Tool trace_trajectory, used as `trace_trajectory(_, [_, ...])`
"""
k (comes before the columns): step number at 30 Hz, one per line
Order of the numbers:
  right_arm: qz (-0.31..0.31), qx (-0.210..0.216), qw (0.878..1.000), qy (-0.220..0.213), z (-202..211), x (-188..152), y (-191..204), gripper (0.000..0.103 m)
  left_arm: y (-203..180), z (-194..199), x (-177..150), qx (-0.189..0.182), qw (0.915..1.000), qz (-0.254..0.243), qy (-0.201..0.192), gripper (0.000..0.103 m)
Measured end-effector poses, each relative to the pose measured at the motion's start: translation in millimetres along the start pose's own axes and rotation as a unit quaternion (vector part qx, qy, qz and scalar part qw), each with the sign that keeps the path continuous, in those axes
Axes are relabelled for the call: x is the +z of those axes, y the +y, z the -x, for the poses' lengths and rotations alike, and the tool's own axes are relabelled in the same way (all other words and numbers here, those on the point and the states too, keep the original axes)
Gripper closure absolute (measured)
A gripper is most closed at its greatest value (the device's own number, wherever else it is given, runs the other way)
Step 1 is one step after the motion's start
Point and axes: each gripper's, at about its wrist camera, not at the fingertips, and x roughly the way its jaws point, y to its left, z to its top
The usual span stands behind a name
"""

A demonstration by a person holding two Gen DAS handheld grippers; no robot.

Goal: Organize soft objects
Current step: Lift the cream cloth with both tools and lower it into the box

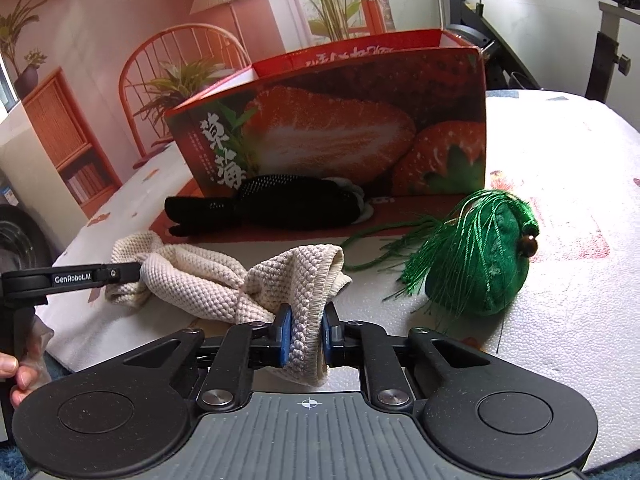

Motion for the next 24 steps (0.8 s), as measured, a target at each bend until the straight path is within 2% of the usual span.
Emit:
trace_trajectory(6, [-0.001,0.003,1.0,-0.029,10,5,-1,0.09,-4,12,3,-0.007,0.9997,-0.007,-0.024,0.09])
trace_trajectory(13, [0.01,0.007,0.996,-0.085,35,23,-2,0.09,-13,41,19,-0.023,0.9962,-0.024,-0.081,0.09])
trace_trajectory(18, [0.029,0.005,0.992,-0.126,51,52,-4,0.09,-22,69,54,-0.046,0.9889,-0.031,-0.138,0.09])
trace_trajectory(24, [0.038,-0.007,0.984,-0.171,63,97,-15,0.09,-45,76,110,-0.078,0.9807,-0.037,-0.175,0.09])
